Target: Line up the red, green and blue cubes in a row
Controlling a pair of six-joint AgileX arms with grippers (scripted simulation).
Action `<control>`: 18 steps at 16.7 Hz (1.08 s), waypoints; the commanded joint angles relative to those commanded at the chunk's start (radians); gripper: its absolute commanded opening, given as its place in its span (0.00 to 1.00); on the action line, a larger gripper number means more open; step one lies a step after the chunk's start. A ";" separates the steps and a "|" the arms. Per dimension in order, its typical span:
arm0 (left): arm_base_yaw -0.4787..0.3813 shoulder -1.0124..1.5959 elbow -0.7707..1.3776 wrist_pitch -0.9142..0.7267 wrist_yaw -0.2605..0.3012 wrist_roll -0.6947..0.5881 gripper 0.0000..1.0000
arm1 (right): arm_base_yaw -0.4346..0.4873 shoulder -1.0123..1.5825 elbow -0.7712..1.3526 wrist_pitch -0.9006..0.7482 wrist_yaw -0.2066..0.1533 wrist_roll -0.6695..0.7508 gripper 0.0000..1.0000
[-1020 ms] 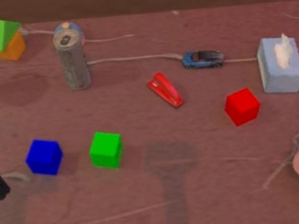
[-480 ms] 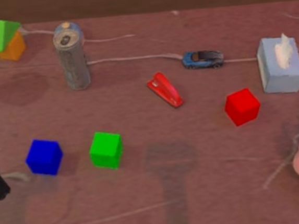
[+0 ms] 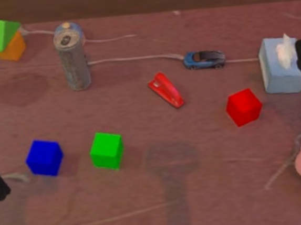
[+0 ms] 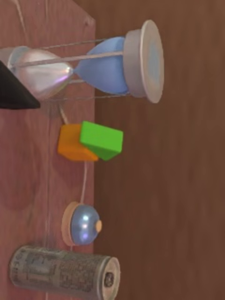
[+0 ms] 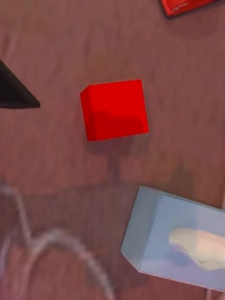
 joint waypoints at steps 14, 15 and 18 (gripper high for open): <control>0.000 0.000 0.000 0.000 0.000 0.000 1.00 | 0.145 0.968 0.817 -0.505 0.002 -0.014 1.00; 0.000 0.000 0.000 0.000 0.000 0.000 1.00 | 0.146 0.973 0.822 -0.508 0.002 -0.014 1.00; 0.000 0.000 0.000 0.000 0.000 0.000 1.00 | 0.146 0.973 0.822 -0.508 0.002 -0.014 1.00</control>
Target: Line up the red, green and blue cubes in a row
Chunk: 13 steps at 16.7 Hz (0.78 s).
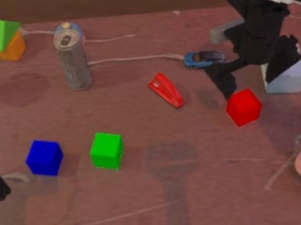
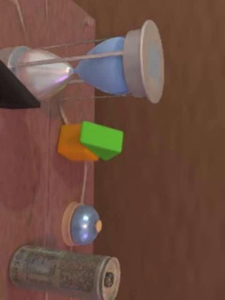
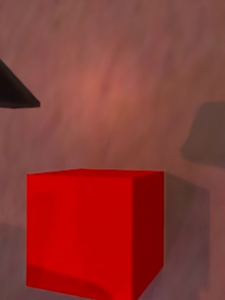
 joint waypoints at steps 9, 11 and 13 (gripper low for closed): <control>0.000 0.000 0.000 0.000 0.000 0.000 1.00 | 0.000 0.083 -0.149 0.240 0.001 0.001 1.00; 0.000 0.000 0.000 0.000 0.000 0.000 1.00 | 0.001 0.104 -0.180 0.285 0.001 0.002 1.00; 0.000 0.000 0.000 0.000 0.000 0.000 1.00 | 0.001 0.108 -0.185 0.292 0.001 0.003 1.00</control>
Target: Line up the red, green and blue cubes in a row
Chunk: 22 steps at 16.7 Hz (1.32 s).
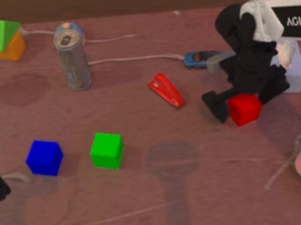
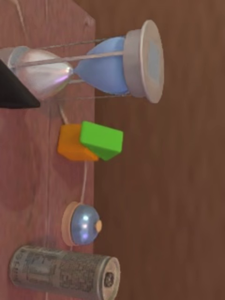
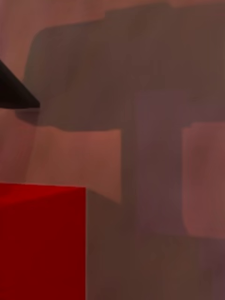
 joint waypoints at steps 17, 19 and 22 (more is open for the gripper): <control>0.000 0.000 0.000 0.000 0.000 0.000 1.00 | 0.000 0.000 0.000 0.000 0.000 0.000 0.00; 0.000 0.000 0.000 0.000 0.000 0.000 1.00 | 0.000 0.000 0.000 0.000 0.000 0.000 0.00; 0.000 0.000 0.000 0.000 0.000 0.000 1.00 | 0.000 0.000 0.000 0.000 0.000 0.000 0.00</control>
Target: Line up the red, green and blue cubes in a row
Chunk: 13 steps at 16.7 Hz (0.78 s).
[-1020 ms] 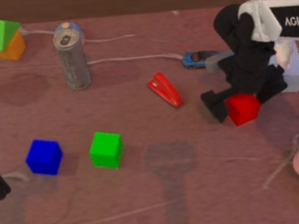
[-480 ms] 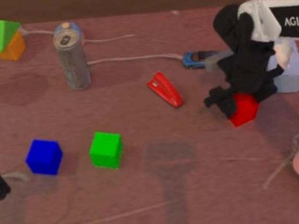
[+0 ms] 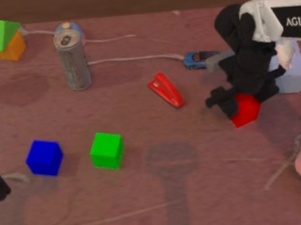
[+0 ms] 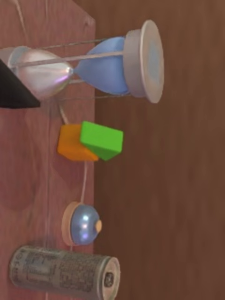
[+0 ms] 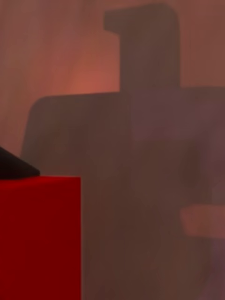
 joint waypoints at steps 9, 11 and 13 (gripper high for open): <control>0.000 0.000 0.000 0.000 0.000 0.000 1.00 | 0.005 -0.083 0.118 -0.185 -0.001 0.000 0.00; 0.000 0.000 0.000 0.000 0.000 0.000 1.00 | 0.006 -0.104 0.147 -0.229 -0.002 0.000 0.00; 0.000 0.000 0.000 0.000 0.000 0.000 1.00 | 0.006 -0.108 0.152 -0.236 -0.002 -0.001 0.00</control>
